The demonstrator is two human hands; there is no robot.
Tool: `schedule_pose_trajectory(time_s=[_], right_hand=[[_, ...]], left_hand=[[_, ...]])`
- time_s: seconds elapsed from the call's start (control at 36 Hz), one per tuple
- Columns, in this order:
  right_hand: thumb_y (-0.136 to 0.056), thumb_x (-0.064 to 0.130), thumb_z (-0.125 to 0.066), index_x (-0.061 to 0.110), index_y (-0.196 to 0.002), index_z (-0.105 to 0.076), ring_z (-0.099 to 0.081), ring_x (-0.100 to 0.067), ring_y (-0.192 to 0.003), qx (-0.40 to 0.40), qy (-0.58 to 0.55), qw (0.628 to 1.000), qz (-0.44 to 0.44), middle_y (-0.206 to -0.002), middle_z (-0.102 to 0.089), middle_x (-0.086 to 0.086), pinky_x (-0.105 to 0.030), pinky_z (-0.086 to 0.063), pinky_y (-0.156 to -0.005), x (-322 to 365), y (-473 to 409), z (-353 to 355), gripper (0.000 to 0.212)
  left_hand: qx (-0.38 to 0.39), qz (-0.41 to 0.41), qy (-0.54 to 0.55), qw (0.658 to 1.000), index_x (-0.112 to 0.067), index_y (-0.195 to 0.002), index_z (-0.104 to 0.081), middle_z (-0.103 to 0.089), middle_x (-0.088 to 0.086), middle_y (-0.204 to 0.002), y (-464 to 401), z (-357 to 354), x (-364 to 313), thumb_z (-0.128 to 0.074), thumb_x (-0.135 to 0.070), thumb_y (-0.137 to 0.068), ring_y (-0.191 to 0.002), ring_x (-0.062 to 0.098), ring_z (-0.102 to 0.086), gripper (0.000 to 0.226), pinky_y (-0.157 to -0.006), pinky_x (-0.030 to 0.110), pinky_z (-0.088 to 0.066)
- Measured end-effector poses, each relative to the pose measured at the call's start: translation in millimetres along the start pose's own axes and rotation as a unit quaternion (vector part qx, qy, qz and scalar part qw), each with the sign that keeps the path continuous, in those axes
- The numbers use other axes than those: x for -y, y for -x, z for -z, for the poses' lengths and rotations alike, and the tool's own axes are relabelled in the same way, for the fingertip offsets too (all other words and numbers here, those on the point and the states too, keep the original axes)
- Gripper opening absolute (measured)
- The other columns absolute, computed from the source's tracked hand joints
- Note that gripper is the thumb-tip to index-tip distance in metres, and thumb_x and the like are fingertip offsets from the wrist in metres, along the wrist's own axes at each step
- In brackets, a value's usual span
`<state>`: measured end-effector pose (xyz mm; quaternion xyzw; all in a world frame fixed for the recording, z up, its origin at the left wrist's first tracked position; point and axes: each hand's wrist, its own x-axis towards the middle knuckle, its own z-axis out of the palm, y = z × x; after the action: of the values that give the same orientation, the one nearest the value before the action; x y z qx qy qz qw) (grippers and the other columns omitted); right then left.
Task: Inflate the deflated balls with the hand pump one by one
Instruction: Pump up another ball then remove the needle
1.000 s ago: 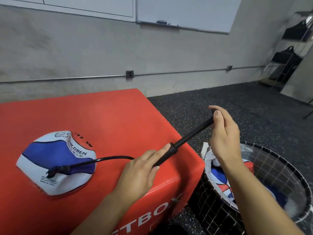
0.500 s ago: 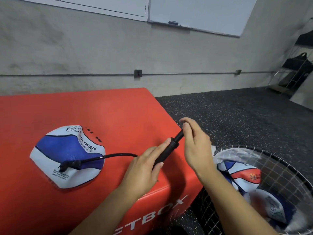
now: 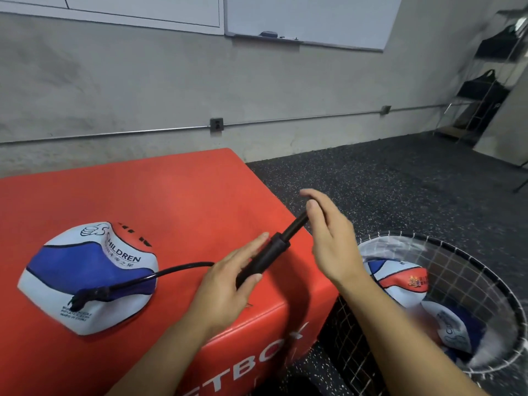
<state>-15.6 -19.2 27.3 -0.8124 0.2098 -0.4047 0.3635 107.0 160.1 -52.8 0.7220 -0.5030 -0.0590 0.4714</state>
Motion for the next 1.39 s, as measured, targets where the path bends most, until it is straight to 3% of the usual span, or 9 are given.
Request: schedule_pose_trajectory(time_s=[0.17, 0.28, 0.39, 0.53, 0.78, 1.03, 1.11, 1.25, 1.39], right_hand=[[-0.108, 0.041, -0.042, 0.040, -0.126, -0.067, -0.046, -0.012, -0.067, -0.097, -0.091, 0.990, -0.036, -0.069, -0.052, 0.024, -0.058, -0.052, -0.071, -6, -16, 34, 0.031], [-0.114, 0.026, -0.040, 0.028, -0.124, -0.068, -0.029, -0.016, -0.052, -0.104, -0.158, 0.980, -0.062, -0.058, -0.032, 0.011, -0.050, -0.035, -0.046, 2, -13, 34, 0.030], [-0.113, 0.029, -0.041, 0.032, -0.125, -0.066, -0.030, -0.012, -0.051, -0.068, -0.149, 0.985, -0.051, -0.058, -0.032, 0.014, -0.037, -0.036, -0.050, -3, -6, 13, 0.028], [-0.105, 0.047, -0.040, 0.040, -0.127, -0.065, -0.049, 0.000, -0.073, -0.018, -0.104, 0.994, -0.033, -0.073, -0.055, 0.031, -0.053, -0.051, -0.080, -10, 3, -16, 0.033], [-0.106, 0.037, -0.041, 0.034, -0.127, -0.064, -0.062, 0.001, -0.118, 0.059, -0.069, 0.996, -0.010, -0.121, -0.066, 0.029, -0.020, -0.043, -0.102, -3, 25, -44, 0.031], [-0.105, 0.046, -0.042, 0.037, -0.130, -0.064, -0.063, 0.006, -0.112, 0.074, -0.065, 0.995, -0.006, -0.123, -0.067, 0.026, -0.022, -0.046, -0.100, 1, 18, -26, 0.035], [-0.102, 0.055, -0.041, 0.041, -0.131, -0.064, -0.060, 0.005, -0.081, 0.020, -0.095, 0.995, -0.022, -0.111, -0.070, 0.024, -0.037, -0.052, -0.085, -1, 7, -14, 0.039], [-0.104, 0.047, -0.045, 0.038, -0.127, -0.068, -0.047, -0.005, -0.066, -0.061, -0.159, 0.985, -0.035, -0.075, -0.053, 0.025, -0.040, -0.045, -0.069, -4, -15, 14, 0.033], [-0.104, 0.050, -0.045, 0.038, -0.126, -0.068, -0.049, -0.002, -0.081, -0.096, -0.159, 0.982, -0.034, -0.082, -0.057, 0.027, -0.046, -0.042, -0.085, -5, -23, 22, 0.034]], left_hand=[[0.018, 0.027, 0.048, 0.998, -0.057, -0.148, -0.048, -0.061, -0.025, -0.137, 0, -4, 3, -0.068, -0.011, -0.099, -0.130, 0.004, -0.057, 0.070, -0.115, 0.042, -0.047], [0.025, 0.035, 0.071, 0.997, -0.053, -0.148, -0.049, -0.060, -0.021, -0.140, 1, -6, 5, -0.065, -0.011, -0.101, -0.135, 0.002, -0.053, 0.065, -0.119, 0.042, -0.041], [0.016, 0.042, 0.087, 0.995, -0.047, -0.150, -0.050, -0.057, -0.023, -0.144, 3, -8, 6, -0.064, -0.009, -0.101, -0.140, 0.002, -0.050, 0.064, -0.121, 0.042, -0.038], [-0.004, 0.051, 0.106, 0.993, -0.044, -0.150, -0.052, -0.056, -0.027, -0.146, 5, -7, 8, -0.065, -0.009, -0.100, -0.139, 0.000, -0.050, 0.062, -0.121, 0.043, -0.039], [-0.047, 0.066, 0.138, 0.987, -0.043, -0.142, -0.056, -0.062, -0.025, -0.141, -2, -12, -1, -0.065, -0.019, -0.100, -0.132, 0.000, -0.058, 0.048, -0.115, 0.031, -0.045], [-0.043, 0.058, 0.149, 0.986, -0.033, -0.149, -0.052, -0.057, -0.019, -0.150, -4, -16, -8, -0.060, -0.021, -0.103, -0.144, 0.007, -0.050, 0.048, -0.122, 0.044, -0.036], [-0.035, 0.053, 0.140, 0.988, -0.032, -0.150, -0.053, -0.056, -0.020, -0.151, -3, -18, -7, -0.059, -0.023, -0.103, -0.145, 0.006, -0.048, 0.048, -0.123, 0.044, -0.034], [-0.025, 0.062, 0.132, 0.989, -0.030, -0.149, -0.054, -0.057, -0.020, -0.150, -1, -23, -4, -0.061, -0.013, -0.105, -0.144, 0.004, -0.048, 0.048, -0.125, 0.043, -0.034], [-0.019, 0.057, 0.122, 0.991, -0.032, -0.150, -0.053, -0.056, -0.023, -0.150, 0, -21, -4, -0.061, -0.014, -0.106, -0.144, 0.001, -0.047, 0.048, -0.124, 0.039, -0.034]])
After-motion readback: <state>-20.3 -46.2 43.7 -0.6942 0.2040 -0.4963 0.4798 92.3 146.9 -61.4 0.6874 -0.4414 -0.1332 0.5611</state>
